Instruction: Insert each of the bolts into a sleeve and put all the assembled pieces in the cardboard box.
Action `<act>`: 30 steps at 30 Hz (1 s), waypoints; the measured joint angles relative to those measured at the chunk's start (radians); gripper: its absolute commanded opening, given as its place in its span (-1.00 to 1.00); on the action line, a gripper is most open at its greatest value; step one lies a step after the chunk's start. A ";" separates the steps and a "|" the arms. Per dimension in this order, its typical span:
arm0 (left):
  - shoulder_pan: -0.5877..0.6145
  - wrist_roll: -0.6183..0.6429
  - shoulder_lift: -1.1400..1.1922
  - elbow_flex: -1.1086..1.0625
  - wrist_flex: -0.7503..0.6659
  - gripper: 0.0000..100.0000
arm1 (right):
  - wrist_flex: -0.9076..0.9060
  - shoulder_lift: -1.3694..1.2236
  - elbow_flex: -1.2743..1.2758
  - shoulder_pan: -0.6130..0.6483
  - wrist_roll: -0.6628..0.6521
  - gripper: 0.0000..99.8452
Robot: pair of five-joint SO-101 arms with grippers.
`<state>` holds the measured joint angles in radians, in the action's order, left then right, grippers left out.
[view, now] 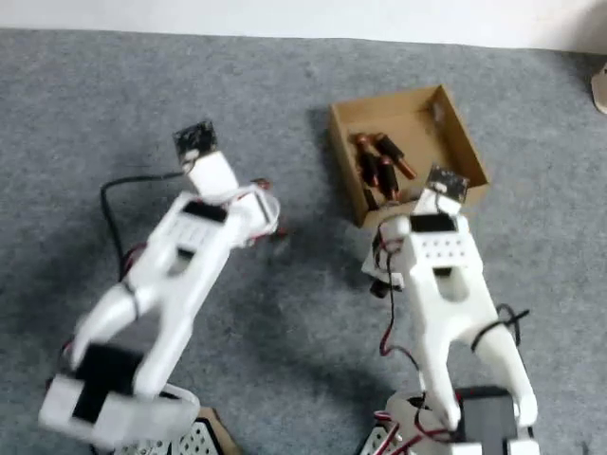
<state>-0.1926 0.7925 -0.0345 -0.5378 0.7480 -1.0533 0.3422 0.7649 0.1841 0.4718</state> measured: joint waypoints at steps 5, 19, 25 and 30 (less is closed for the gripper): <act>0.000 0.072 0.267 0.259 0.075 -0.62 | 0.213 0.153 0.181 0.003 0.000 -0.99; 0.020 0.109 0.559 0.535 0.161 -0.95 | 0.328 0.703 0.476 0.003 0.000 -0.99; 0.046 0.107 0.565 0.562 0.160 -0.99 | 0.365 1.011 0.600 0.023 -0.104 -0.99; 0.046 0.015 0.565 0.562 0.160 -0.99 | 0.601 1.197 0.829 0.107 -0.333 -0.99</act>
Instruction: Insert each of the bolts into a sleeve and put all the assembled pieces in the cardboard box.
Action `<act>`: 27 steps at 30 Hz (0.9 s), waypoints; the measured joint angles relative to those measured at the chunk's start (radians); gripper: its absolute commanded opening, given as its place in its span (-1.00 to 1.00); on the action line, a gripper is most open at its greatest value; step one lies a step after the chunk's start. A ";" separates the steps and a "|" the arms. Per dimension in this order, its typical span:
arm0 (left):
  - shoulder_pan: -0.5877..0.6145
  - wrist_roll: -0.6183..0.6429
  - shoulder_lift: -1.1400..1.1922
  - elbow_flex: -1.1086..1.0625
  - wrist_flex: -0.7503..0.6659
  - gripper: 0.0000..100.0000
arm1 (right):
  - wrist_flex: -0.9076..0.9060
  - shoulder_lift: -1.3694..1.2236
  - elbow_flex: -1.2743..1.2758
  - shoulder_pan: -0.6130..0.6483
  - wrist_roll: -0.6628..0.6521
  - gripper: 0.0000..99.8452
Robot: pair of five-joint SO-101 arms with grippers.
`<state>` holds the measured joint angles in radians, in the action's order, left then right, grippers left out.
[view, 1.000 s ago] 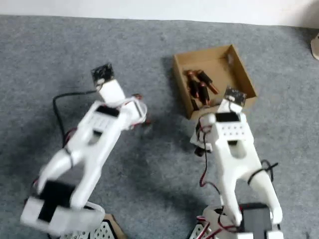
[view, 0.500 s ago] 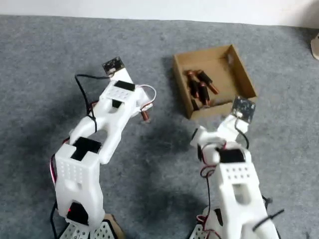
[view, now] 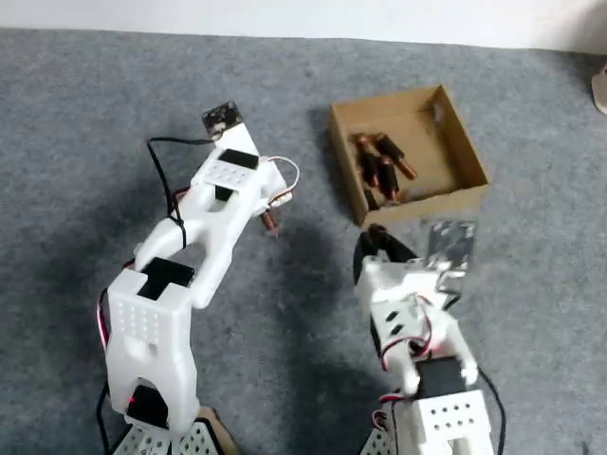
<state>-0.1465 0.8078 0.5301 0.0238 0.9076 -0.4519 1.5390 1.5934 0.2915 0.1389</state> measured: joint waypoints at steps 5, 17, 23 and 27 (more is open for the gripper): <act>0.000 -0.071 -0.023 -0.005 0.000 -0.99 | 0.253 0.130 0.080 0.035 -0.075 -0.99; -0.005 -0.227 -0.508 -0.519 -0.376 -0.99 | 0.184 0.167 0.081 0.121 -0.245 -0.99; -0.006 -0.259 -0.789 -0.875 -0.769 -0.99 | 0.166 0.167 0.081 0.130 -0.293 -0.99; -0.028 -0.259 -0.937 -1.060 -0.974 -0.99 | 0.101 0.167 0.081 0.133 -0.368 -0.99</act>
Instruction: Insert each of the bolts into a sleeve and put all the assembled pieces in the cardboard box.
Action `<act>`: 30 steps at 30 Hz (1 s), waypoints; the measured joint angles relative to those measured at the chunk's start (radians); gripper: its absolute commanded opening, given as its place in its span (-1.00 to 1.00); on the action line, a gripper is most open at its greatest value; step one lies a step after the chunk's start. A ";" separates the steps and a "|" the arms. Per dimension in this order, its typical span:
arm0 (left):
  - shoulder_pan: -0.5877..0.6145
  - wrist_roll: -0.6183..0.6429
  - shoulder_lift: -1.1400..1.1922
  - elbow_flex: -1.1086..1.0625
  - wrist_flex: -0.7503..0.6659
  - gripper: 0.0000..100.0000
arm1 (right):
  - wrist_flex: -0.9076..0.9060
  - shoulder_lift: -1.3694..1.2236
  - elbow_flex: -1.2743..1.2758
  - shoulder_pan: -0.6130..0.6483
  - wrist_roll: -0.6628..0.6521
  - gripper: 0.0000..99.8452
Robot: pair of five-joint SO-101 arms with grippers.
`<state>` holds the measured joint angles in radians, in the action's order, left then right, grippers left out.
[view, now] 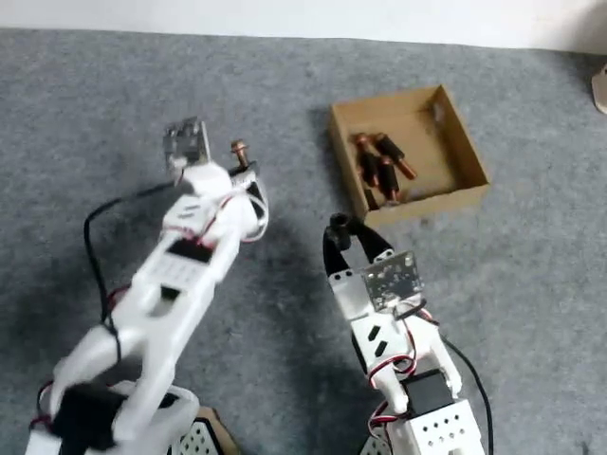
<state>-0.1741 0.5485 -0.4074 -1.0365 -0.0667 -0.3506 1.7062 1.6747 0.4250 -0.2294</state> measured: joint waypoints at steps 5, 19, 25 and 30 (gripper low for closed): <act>-0.081 0.000 -0.141 -0.143 -0.121 -0.99 | -0.008 0.000 0.000 0.003 -0.021 -0.99; -0.232 0.064 -0.531 -0.241 -0.061 -0.99 | -0.074 0.003 0.002 0.084 -0.026 -0.99; -0.230 0.115 -0.582 -0.247 0.000 -0.99 | -0.074 0.003 0.002 0.084 -0.026 -0.99; -0.288 0.157 -0.589 -0.284 0.000 -0.99 | -0.074 0.003 0.002 0.091 -0.026 -0.99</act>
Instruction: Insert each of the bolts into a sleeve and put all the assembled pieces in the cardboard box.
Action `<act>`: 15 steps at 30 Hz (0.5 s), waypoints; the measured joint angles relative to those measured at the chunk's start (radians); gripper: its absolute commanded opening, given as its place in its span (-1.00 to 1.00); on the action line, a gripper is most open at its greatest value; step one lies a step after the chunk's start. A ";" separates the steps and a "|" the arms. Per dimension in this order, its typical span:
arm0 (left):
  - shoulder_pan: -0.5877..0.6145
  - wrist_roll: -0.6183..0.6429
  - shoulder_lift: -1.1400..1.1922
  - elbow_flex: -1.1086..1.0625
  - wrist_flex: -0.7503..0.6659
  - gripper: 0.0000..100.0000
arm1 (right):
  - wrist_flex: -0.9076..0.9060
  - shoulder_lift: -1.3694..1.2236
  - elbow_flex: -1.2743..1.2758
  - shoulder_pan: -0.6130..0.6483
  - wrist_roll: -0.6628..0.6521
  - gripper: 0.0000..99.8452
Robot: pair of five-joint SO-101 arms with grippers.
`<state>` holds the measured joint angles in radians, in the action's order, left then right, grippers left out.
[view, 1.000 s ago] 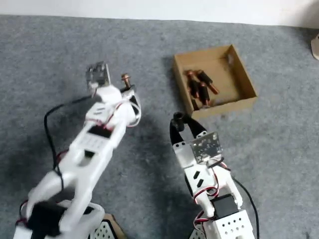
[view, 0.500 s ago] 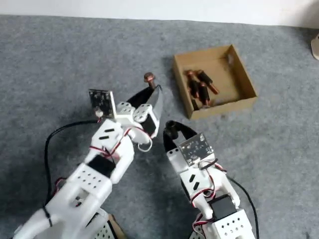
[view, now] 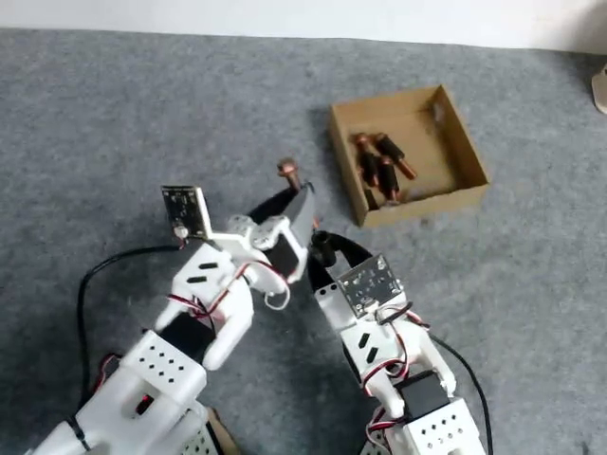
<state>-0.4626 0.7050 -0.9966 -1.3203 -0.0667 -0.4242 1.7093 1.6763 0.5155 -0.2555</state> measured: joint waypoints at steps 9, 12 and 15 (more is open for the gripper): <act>-0.009 0.006 -0.002 -0.018 0.000 -0.99 | 0.009 0.000 0.000 0.000 0.000 -0.99; -0.009 0.006 -0.002 -0.018 0.000 -0.99 | 0.009 0.002 0.000 0.000 0.000 -0.99; -0.009 0.006 -0.002 -0.018 0.000 -0.99 | 0.009 0.003 0.000 0.000 0.000 -0.99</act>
<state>-0.4718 0.7112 -0.9981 -1.3387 -0.0667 -0.4150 1.7123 1.6763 0.5155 -0.2555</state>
